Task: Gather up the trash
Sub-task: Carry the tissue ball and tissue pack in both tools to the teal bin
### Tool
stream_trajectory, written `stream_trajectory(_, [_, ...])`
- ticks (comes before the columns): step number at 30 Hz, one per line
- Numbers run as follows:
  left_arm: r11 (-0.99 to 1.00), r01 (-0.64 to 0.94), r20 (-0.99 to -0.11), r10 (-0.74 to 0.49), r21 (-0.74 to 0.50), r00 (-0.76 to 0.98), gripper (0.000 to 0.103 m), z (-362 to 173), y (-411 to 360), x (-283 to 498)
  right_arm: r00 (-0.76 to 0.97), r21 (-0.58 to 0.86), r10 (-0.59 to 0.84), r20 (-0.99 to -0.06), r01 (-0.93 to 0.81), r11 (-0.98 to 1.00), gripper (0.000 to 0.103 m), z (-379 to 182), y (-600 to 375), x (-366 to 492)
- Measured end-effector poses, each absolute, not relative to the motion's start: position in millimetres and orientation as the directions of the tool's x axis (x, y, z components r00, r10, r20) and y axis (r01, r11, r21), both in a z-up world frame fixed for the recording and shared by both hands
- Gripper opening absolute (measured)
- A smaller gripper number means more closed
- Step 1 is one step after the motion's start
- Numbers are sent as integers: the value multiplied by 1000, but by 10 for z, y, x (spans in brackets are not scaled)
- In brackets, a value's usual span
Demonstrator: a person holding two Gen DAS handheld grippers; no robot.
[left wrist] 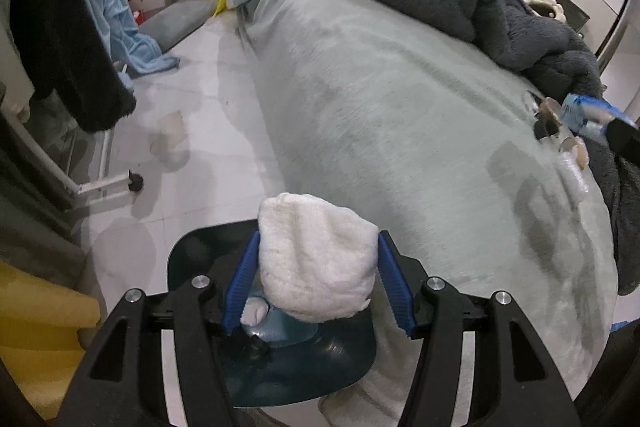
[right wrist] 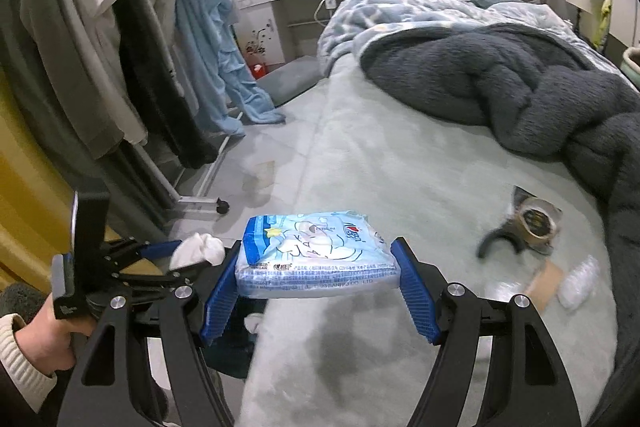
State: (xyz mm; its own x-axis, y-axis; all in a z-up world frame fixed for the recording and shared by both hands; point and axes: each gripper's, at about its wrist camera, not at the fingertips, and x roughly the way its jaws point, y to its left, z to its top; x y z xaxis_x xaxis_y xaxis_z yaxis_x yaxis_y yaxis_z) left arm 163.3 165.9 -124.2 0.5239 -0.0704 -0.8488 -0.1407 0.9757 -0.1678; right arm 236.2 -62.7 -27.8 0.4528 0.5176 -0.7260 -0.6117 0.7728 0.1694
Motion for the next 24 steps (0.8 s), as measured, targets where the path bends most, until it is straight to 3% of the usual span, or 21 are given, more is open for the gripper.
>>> stream_trajectory(18, [963,-204,-930,-98,-179,354,61,-1702,2145,1436,302,176,545,-782,-732,658,74,-695,340,2284])
stream_trajectory(24, [963,-206,-942,-104,-176,321,76,-1782,2264,1306,242,147,515,-823,-783,604,74,-959,696,2126])
